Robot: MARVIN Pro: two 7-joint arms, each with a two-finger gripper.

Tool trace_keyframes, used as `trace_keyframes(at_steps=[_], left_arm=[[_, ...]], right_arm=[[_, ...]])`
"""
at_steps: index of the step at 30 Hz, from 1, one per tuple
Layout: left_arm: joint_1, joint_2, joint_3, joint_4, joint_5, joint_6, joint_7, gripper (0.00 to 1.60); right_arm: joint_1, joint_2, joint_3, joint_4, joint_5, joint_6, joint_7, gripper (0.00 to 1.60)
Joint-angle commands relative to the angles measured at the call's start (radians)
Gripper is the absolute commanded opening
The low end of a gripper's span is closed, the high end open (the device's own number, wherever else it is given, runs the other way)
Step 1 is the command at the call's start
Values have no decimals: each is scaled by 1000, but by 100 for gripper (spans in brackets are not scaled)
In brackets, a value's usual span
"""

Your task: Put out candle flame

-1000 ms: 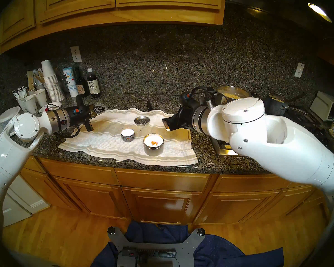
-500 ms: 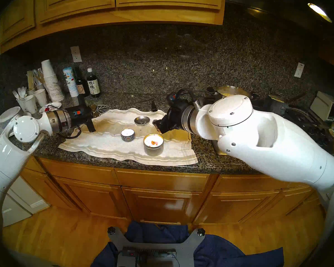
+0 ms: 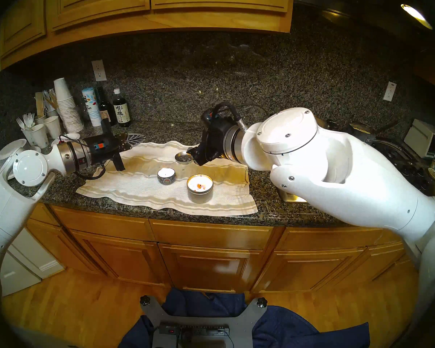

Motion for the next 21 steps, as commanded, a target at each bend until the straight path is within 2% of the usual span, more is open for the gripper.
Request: trace_keyframes(at_steps=[1, 4, 5, 9, 13, 21], left_arm=[[-17, 1, -39, -27, 4, 2, 29, 0], [-17, 3, -41, -31, 6, 0, 31, 0], [-16, 4, -44, -35, 7, -1, 33, 0], [-11, 9, -43, -41, 17, -7, 34, 0], [11, 16, -55, -66, 30, -10, 40, 0], [36, 25, -72, -92, 56, -11, 41, 0]], right_arm=[[45, -19, 43, -4, 7, 4, -10, 160], [45, -21, 45, -3, 8, 8, -11, 160], [50, -6, 29, -21, -16, 35, -17, 160], [45, 4, 7, -34, -53, 28, -4, 160], [61, -48, -29, 3, -114, 16, -3, 160], [108, -117, -67, 41, -180, 29, 0, 160]])
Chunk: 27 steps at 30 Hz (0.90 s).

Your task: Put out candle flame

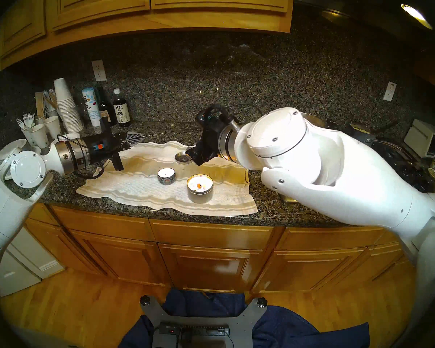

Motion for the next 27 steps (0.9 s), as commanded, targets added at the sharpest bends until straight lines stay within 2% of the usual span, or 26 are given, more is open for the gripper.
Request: trace_keyframes(at_steps=[1, 10, 14, 23, 27], left_arm=[[1, 7, -42, -48, 18, -7, 27, 0], [18, 11, -45, -88, 86, -20, 49, 0], [13, 8, -47, -102, 104, -23, 55, 0], [-19, -5, -24, -122, 127, -18, 57, 0], [-25, -12, -18, -123, 141, -21, 59, 0]], right_arm=[[80, -81, -16, 23, -90, -1, -2, 160], [125, -139, -99, 87, -195, 32, 5, 160], [153, -151, -125, 122, -211, 31, 21, 160], [195, -159, -139, 171, -231, 27, 81, 160], [210, -165, -154, 193, -245, 23, 115, 136]])
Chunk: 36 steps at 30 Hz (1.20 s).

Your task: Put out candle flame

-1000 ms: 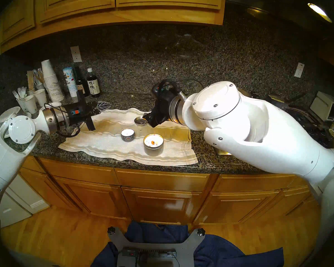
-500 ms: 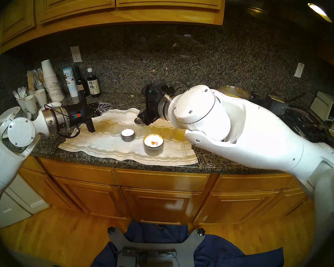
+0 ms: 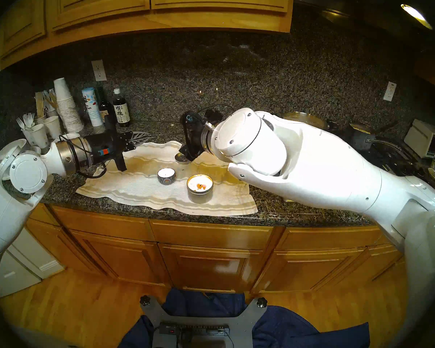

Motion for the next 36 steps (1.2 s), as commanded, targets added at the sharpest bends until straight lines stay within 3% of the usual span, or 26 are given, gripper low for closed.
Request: trace_keyframes(at_steps=[1, 3, 24, 26, 36], left_arm=[[-51, -15, -10, -27, 9, -1, 27, 0], [-54, -15, -10, -28, 17, -1, 26, 0], [-69, 2, -15, -39, 115, -51, 23, 0], [-67, 4, -17, -42, 140, -60, 30, 0], [-71, -6, -19, -42, 163, -74, 44, 0]], right_arm=[[78, -17, 3, 25, -47, -18, 41, 129], [83, -19, -2, 33, -54, -21, 54, 118], [172, -43, -65, 104, -144, -20, 168, 99], [181, -47, -72, 114, -153, -21, 183, 80], [198, -52, -93, 136, -171, -25, 227, 78]])
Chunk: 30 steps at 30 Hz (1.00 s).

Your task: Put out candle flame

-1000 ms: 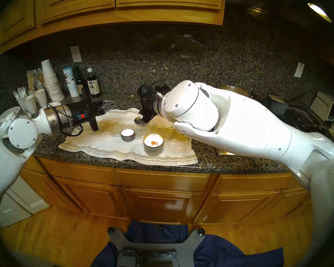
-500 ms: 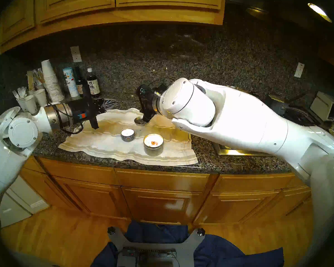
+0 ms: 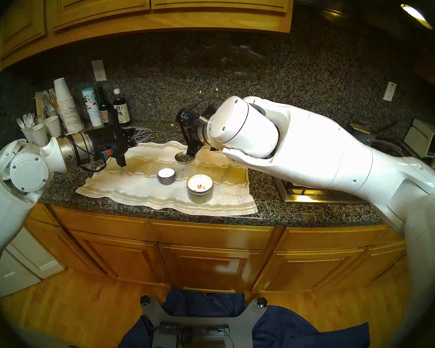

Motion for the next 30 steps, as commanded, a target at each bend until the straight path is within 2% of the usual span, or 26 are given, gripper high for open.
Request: trace_keyframes(at_steps=[1, 5, 9, 12, 14, 15, 16, 17, 26, 28, 30], left_arm=[[-36, -10, -28, -18, 8, -8, 34, 0], [-35, -14, -30, -19, 16, -12, 37, 0], [-33, -17, -33, -21, 24, -16, 36, 0], [-31, -19, -35, -22, 30, -19, 36, 0], [-31, -21, -37, -22, 33, -20, 35, 0], [-31, -22, -38, -23, 36, -21, 34, 0], [-31, -23, -38, -23, 38, -22, 34, 0], [-30, -24, -39, -23, 39, -23, 34, 0], [-38, -30, -29, -13, 46, -26, 22, 0], [-40, -34, -27, -9, 43, -27, 20, 16], [-45, -39, -26, -3, 28, -33, 19, 38]], right_arm=[[59, -3, 12, 4, -33, -10, 10, 78], [64, -4, 9, 10, -37, -11, 24, 78], [67, -5, 7, 14, -41, -12, 33, 70], [69, -6, 5, 16, -45, -14, 38, 52], [71, -6, 4, 17, -48, -15, 39, 29], [72, -7, 3, 17, -49, -16, 39, 23], [74, -7, 2, 18, -51, -16, 40, 6], [76, -8, 1, 18, -53, -16, 40, 0], [89, -4, -24, 19, -93, -34, 32, 0], [90, 0, -24, 18, -99, -38, 29, 0], [92, 5, -24, 16, -103, -43, 29, 0]])
